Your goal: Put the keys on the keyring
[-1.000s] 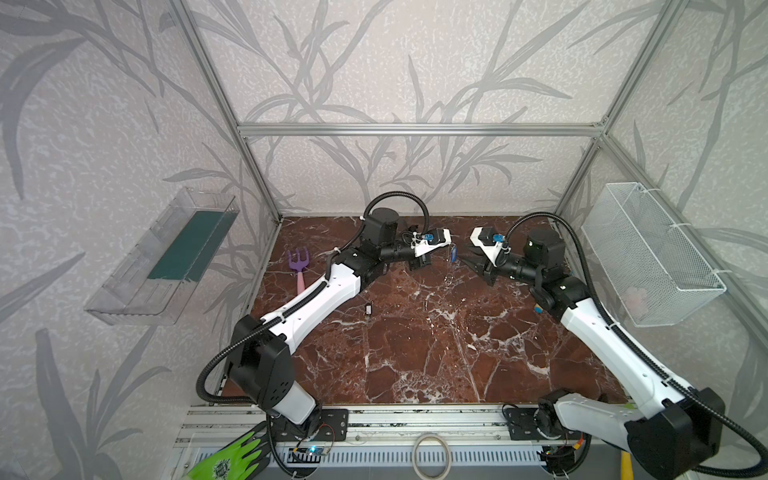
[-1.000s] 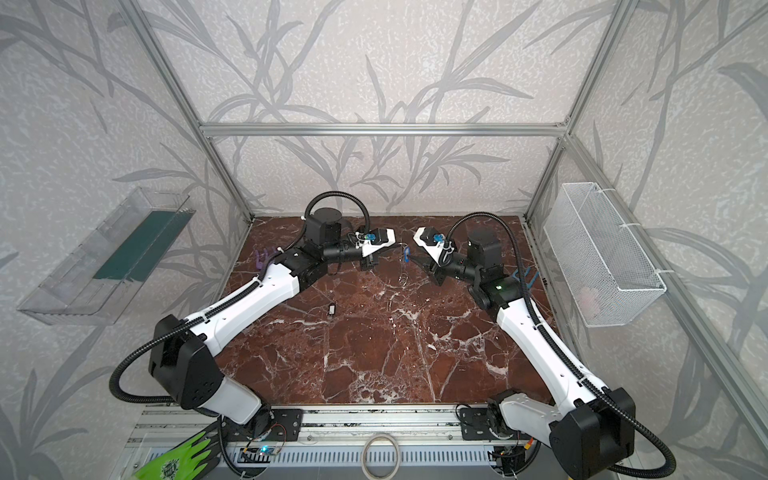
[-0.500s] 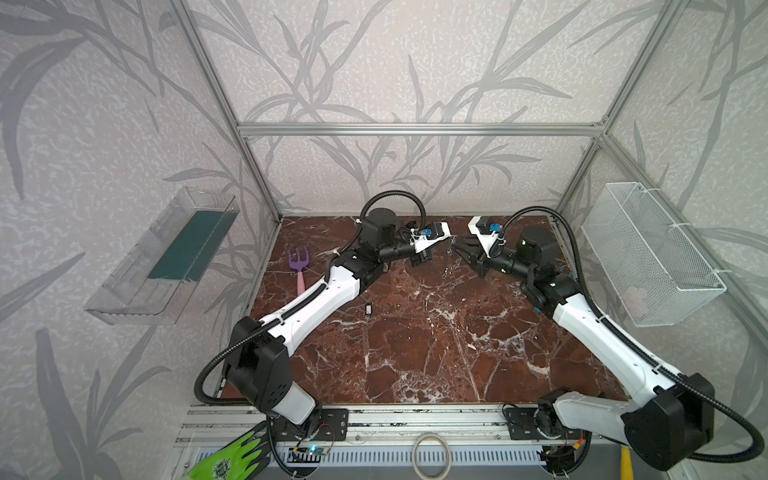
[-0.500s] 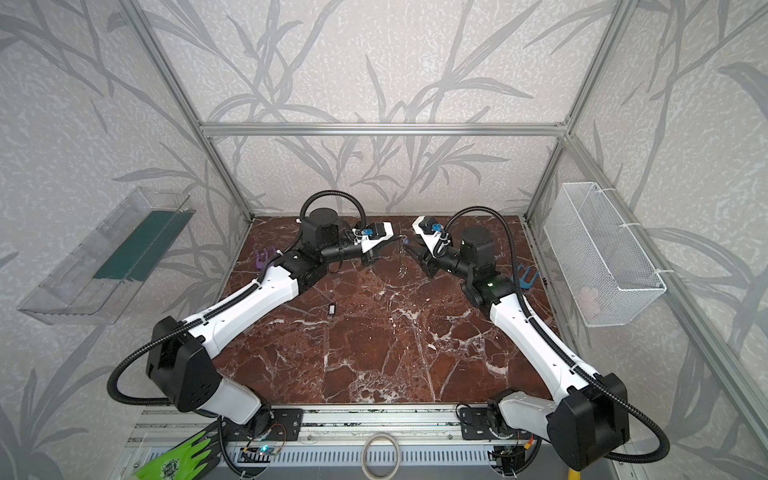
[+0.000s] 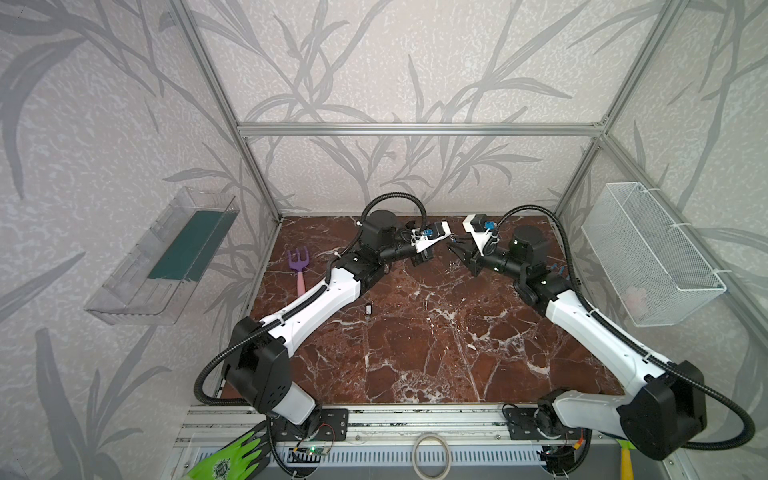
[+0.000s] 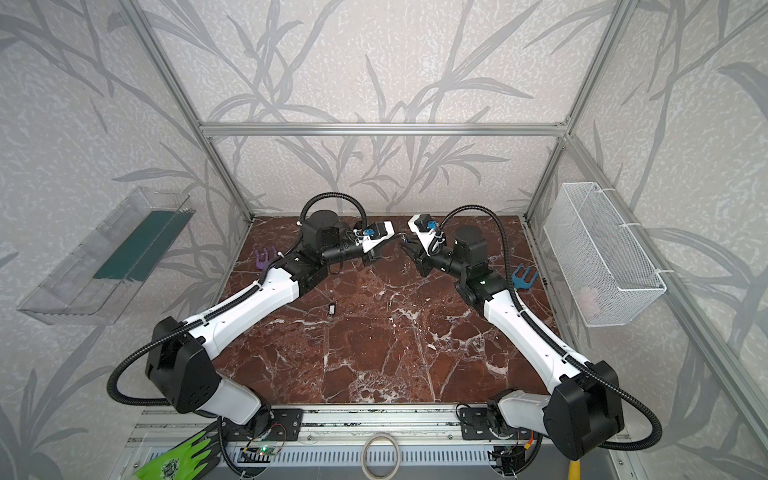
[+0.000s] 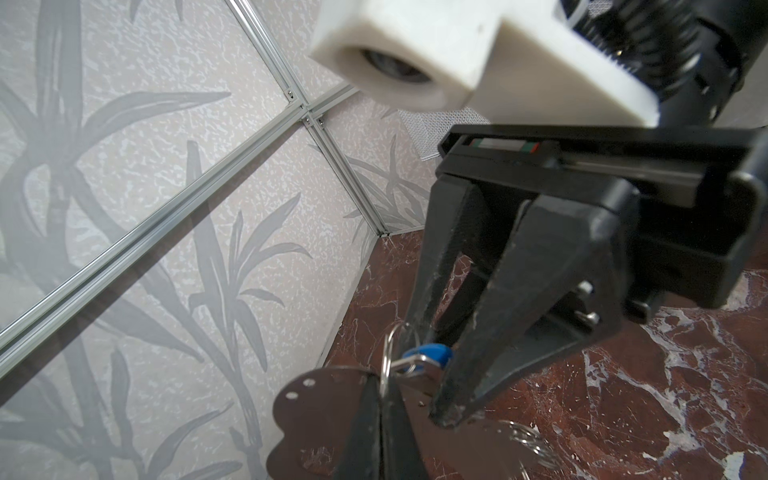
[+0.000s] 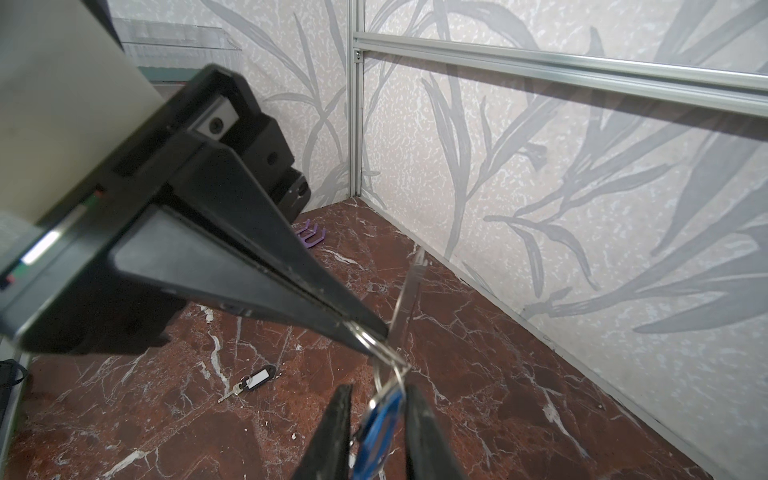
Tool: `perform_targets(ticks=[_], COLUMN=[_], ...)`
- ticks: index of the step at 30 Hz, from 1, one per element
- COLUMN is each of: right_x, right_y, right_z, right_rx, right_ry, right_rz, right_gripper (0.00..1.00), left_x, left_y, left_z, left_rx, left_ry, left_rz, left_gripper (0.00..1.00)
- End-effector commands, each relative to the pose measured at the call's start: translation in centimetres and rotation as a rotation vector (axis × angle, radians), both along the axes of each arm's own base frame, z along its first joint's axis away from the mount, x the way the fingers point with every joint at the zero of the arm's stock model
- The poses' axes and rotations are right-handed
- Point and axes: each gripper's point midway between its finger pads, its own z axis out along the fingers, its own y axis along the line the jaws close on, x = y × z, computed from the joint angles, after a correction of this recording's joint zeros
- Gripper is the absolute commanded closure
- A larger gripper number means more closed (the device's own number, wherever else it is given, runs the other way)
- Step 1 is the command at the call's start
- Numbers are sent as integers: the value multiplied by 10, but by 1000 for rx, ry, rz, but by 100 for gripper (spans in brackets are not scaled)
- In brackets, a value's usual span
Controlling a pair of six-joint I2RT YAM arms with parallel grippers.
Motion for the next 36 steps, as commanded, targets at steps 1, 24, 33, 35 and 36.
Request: perform_targets(ticks=[1, 24, 33, 35, 36], right_x=[-5, -16, -16, -15, -14], right_y=[1, -14, -19, -20, -20], right_z=[12, 1, -8, -11, -12], right_rx=[4, -139, -216, -227, -232], right_ry=[-54, -93, -104, -106, -106], right_rz=[15, 12, 11, 12, 13], right_gripper=[78, 92, 99, 99, 99], left_x=[-7, -12, -28, -33, -34], left_y=[5, 7, 4, 4, 4], left_z=[20, 17, 20, 22, 24], left_rx=[-21, 2, -27, -50, -63], left_ry=[-63, -64, -39, -26, -20], left_rz=[6, -9, -99, -132, -140], left_gripper=[100, 100, 100, 100, 100])
